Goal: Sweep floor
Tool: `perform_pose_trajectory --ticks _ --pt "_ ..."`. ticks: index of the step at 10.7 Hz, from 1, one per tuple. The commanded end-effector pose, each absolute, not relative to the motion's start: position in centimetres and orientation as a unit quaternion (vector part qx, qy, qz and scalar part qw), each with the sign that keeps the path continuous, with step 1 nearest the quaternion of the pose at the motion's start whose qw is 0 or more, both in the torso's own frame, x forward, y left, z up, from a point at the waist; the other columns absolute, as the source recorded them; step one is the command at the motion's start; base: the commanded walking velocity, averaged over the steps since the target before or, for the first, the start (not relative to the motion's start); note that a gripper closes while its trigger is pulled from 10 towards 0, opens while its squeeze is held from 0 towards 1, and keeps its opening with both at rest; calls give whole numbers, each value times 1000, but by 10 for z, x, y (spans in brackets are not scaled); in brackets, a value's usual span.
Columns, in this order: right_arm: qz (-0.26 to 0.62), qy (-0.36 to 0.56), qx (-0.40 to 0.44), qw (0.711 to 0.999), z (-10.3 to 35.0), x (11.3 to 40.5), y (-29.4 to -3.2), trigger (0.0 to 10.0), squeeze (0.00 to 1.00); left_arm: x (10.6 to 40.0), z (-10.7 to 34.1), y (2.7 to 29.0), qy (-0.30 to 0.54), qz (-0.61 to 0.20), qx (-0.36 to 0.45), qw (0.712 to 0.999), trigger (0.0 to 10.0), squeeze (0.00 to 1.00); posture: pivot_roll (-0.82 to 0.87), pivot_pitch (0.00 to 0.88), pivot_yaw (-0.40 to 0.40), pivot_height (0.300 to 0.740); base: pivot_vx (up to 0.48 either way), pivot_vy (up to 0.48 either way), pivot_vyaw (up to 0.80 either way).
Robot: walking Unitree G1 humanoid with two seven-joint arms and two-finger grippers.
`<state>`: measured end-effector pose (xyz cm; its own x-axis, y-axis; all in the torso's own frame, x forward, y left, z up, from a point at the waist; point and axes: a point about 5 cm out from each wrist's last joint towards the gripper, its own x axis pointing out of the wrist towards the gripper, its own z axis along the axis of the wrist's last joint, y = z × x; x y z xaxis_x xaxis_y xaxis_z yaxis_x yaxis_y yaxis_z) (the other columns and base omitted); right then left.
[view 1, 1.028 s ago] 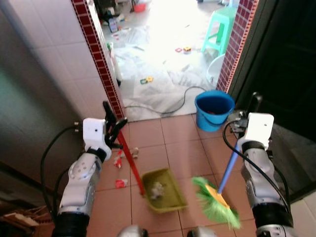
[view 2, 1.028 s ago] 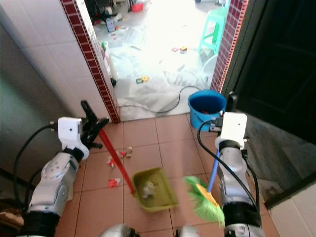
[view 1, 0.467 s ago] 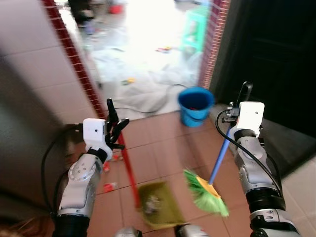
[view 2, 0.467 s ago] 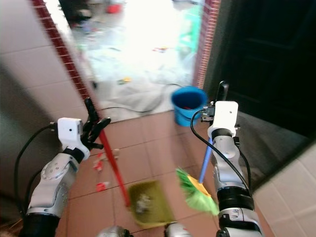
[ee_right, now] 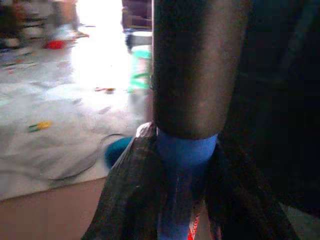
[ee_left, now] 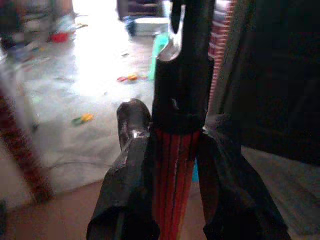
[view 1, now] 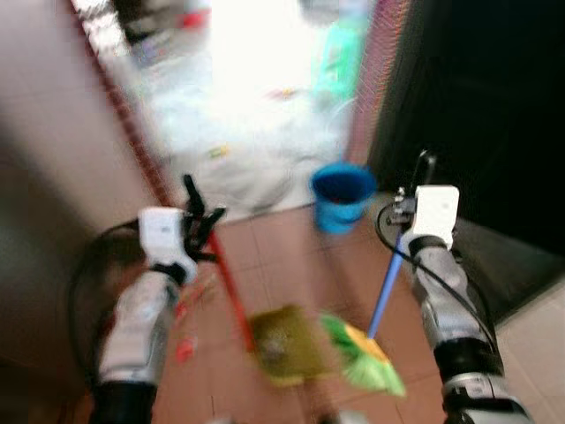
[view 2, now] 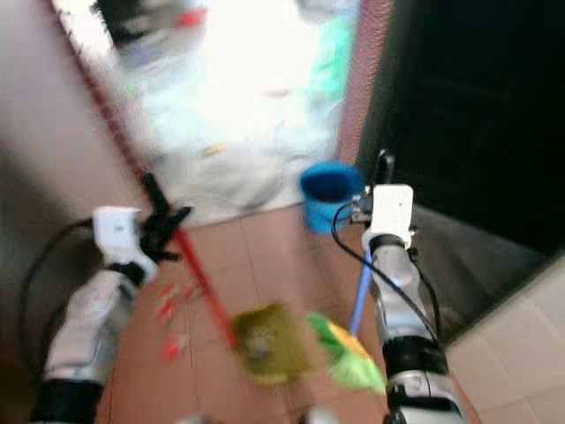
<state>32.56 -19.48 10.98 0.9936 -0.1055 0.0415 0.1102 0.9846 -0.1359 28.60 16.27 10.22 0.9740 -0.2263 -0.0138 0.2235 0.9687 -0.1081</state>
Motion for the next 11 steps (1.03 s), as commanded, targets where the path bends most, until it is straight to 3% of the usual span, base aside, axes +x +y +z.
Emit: perform_pose_trajectory --ticks 1,6,11 --pt "-63 -28 -79 994 116 329 -200 10000 0 291 127 155 -35 -130 -62 989 10000 0 -27 0 48 740 322 0 -800" --pt "-53 -27 -82 995 116 336 -192 10000 0 309 174 159 -105 -134 -79 982 10000 0 -9 0 36 740 361 0 -129" --pt "-48 -22 -87 995 114 339 -192 10000 0 322 251 170 -219 -130 -126 959 10000 0 -13 0 32 740 477 0 0"
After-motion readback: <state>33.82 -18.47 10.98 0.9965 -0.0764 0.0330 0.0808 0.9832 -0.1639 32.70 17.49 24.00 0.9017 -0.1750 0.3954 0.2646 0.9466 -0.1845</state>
